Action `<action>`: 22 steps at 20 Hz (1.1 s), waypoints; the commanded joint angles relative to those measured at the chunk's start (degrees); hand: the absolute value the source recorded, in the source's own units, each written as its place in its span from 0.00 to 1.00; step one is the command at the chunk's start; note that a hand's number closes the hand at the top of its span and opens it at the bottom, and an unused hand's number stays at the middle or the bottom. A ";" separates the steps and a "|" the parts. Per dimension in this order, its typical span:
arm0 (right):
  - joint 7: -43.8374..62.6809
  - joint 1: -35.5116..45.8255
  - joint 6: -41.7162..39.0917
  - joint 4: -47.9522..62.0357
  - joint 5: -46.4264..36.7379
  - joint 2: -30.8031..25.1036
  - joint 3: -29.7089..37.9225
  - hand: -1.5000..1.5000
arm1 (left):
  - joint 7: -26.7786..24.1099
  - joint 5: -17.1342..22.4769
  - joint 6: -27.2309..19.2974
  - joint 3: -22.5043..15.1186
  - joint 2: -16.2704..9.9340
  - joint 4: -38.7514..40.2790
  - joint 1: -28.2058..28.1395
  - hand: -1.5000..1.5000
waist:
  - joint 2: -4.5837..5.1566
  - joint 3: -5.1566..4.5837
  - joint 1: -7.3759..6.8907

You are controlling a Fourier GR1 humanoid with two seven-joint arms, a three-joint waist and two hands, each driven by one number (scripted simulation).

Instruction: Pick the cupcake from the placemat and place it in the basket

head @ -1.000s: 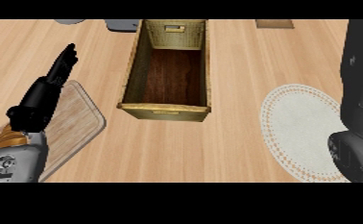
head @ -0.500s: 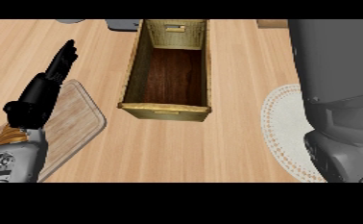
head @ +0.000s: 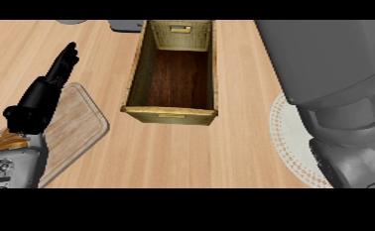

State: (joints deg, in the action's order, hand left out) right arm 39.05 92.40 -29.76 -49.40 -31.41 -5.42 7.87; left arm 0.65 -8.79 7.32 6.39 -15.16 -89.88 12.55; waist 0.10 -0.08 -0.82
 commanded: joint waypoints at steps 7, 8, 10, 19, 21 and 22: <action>-5.80 0.20 -9.37 3.98 -4.81 -4.30 -7.49 1.00 | -0.75 -1.79 -1.68 -1.72 2.58 0.61 -0.38 0.50 | 0.01 0.03 0.22; -4.81 -1.41 -6.22 4.42 -4.90 -0.98 -7.47 0.00 | -2.56 -1.13 -0.37 1.34 -0.67 3.46 0.10 0.50 | 0.07 0.02 0.17; -5.55 -0.53 -7.33 5.28 -2.48 -1.94 -4.54 0.00 | 0.54 -0.22 -0.02 0.69 0.07 -0.61 0.12 0.50 | -0.05 0.05 0.02; -5.68 -0.54 3.10 5.18 1.85 -0.08 3.37 0.00 | 1.07 -0.94 -0.62 -0.14 1.09 -1.73 0.69 0.50 | 0.05 0.08 -0.14; -1.09 0.05 8.29 3.20 4.52 1.83 7.73 0.00 | -0.86 0.19 1.46 0.93 -0.53 -1.02 -2.23 0.50 | -0.35 0.09 -0.08; -1.63 -0.47 9.34 2.13 4.88 0.45 8.72 0.00 | 1.41 -0.82 0.35 0.19 0.12 -1.35 -0.16 0.50 | -0.33 0.13 0.51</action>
State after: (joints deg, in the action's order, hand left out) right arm 36.09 92.44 -26.32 -45.13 -29.19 -4.44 11.56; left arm 0.61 -9.42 7.54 6.74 -14.81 -90.19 12.18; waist 0.00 -0.02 -0.72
